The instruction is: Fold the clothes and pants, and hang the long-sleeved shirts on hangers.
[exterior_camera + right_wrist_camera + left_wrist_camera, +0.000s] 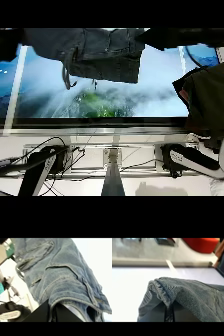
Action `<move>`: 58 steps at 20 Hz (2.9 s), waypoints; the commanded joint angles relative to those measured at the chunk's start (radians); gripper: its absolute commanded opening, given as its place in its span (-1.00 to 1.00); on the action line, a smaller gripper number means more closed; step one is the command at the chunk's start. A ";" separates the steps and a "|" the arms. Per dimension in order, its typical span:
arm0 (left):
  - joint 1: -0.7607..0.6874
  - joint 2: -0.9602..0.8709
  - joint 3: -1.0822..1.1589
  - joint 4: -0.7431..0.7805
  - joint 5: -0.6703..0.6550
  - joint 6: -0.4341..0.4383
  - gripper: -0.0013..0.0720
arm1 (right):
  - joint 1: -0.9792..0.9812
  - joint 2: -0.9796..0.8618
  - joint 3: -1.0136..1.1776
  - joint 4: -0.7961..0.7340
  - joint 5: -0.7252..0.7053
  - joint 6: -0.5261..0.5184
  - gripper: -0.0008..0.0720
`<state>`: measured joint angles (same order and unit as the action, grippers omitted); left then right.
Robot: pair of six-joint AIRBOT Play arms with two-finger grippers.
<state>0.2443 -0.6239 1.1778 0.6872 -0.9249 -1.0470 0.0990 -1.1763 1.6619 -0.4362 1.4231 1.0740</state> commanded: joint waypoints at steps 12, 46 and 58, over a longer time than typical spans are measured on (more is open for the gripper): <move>-0.083 -0.221 -0.207 0.192 -0.097 -0.233 -0.85 | 0.330 0.129 -0.549 -0.433 -0.548 0.333 -0.85; -0.195 -0.811 -0.237 0.089 -0.430 -0.078 0.86 | 0.094 -0.308 -0.575 -0.695 -0.509 0.288 0.67; -0.195 -0.811 -0.237 0.090 -0.376 -0.078 0.86 | -0.087 -0.652 -0.404 -0.214 -0.113 0.134 0.67</move>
<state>0.0498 -1.4342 0.9417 0.7773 -1.3365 -1.1255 0.0242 -1.7592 1.2469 -0.8158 1.2087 1.2720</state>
